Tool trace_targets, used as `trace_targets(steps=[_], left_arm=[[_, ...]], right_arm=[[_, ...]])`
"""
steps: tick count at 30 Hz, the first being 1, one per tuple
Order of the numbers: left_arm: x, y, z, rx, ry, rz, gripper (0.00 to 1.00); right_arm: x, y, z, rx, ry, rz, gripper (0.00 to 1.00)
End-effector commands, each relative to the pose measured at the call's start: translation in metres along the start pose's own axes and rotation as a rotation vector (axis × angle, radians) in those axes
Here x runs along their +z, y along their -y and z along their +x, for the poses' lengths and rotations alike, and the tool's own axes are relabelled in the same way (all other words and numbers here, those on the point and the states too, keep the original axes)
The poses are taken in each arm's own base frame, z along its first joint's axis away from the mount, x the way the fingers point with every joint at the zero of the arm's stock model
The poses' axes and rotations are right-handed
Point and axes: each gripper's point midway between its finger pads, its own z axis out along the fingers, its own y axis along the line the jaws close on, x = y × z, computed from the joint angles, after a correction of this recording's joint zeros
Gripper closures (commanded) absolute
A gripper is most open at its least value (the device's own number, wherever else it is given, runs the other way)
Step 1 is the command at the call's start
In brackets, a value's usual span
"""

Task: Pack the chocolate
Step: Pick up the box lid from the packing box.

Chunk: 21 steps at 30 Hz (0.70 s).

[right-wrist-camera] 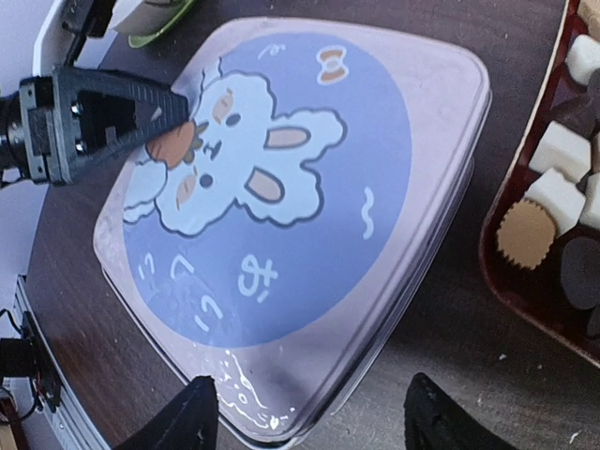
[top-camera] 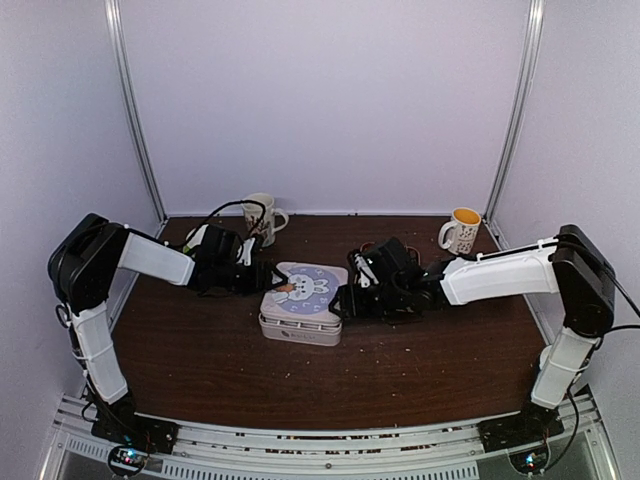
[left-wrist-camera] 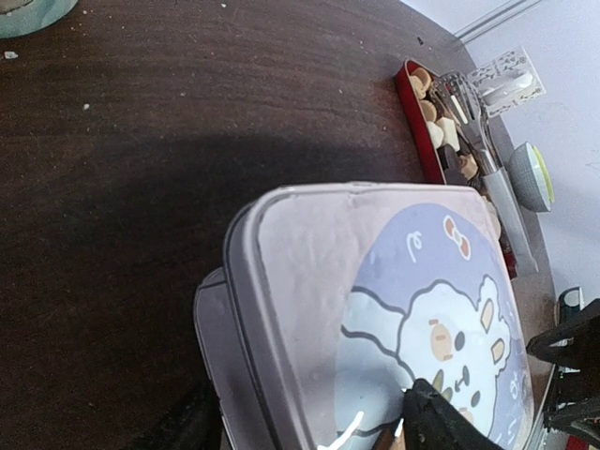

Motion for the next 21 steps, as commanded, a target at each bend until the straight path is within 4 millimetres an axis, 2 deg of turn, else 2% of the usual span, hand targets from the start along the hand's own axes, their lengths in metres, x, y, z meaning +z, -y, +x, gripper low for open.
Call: trace_targets(steps=[1,8,13,16,21], left_arm=[[0.001,-0.017,0.025,0.015,-0.077,-0.09,0.32],[-0.001,-0.01,0.024,0.035,-0.067,-0.061,0.33],[-0.004,-0.001,0.023,0.047,-0.047,-0.015,0.34],[-0.006,0.002,0.024,0.046,-0.033,0.004,0.34],[-0.006,0.005,0.026,0.045,-0.033,0.015,0.35]], right_arm=[[-0.022,-0.006,-0.039,-0.033,0.132,0.05,0.28],[-0.014,0.009,-0.061,0.011,0.152,0.031,0.24],[0.006,0.009,-0.065,0.039,0.113,-0.056,0.19],[0.016,0.012,-0.068,0.06,0.105,-0.066,0.1],[0.033,0.012,-0.067,0.094,0.07,-0.092,0.11]])
